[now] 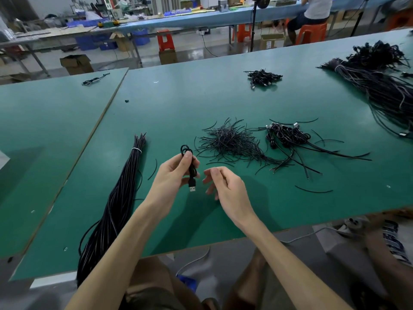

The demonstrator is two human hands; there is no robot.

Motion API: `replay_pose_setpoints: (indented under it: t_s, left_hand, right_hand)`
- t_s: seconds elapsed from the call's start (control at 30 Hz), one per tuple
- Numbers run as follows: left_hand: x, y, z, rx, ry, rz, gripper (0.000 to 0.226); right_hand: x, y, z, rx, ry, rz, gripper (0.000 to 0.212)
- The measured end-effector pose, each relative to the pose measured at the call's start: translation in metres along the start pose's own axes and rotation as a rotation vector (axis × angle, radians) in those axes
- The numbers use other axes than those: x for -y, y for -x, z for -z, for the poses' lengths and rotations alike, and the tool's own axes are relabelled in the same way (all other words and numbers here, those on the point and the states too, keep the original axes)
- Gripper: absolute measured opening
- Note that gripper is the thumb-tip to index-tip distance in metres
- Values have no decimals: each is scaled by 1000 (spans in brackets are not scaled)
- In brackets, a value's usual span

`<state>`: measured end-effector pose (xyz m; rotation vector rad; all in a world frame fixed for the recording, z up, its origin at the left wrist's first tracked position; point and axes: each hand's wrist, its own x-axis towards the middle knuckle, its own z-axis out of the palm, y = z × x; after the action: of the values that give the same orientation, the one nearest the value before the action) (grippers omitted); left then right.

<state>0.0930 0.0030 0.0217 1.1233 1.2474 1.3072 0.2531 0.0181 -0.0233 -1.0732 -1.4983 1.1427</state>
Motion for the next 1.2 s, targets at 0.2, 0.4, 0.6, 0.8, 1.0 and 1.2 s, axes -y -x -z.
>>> replay_pose_setpoints:
  t_s: [0.2, 0.4, 0.6, 0.8, 1.0, 1.2]
  left_hand:
    - [-7, 2, 4, 200, -166, 50, 43]
    - [-12, 3, 0, 187, -273, 70, 48]
    - [-11, 3, 12, 238, -67, 168, 57]
    - [-3, 8, 18, 323, 215, 50, 77]
    - [6, 8, -4, 187, -101, -65, 34]
    - [2, 4, -19, 129, -112, -192, 16]
  right_hand:
    - [0, 0, 3, -28, 23, 105, 79]
    - [-2, 1, 0, 64, 183, 225, 75]
    - [-2, 2, -1, -3, 262, 227, 40]
    - [3, 2, 2, -97, 140, 161, 19]
    - [5, 3, 2, -98, 210, 181, 20]
    - [4, 1, 3, -107, 130, 109, 10]
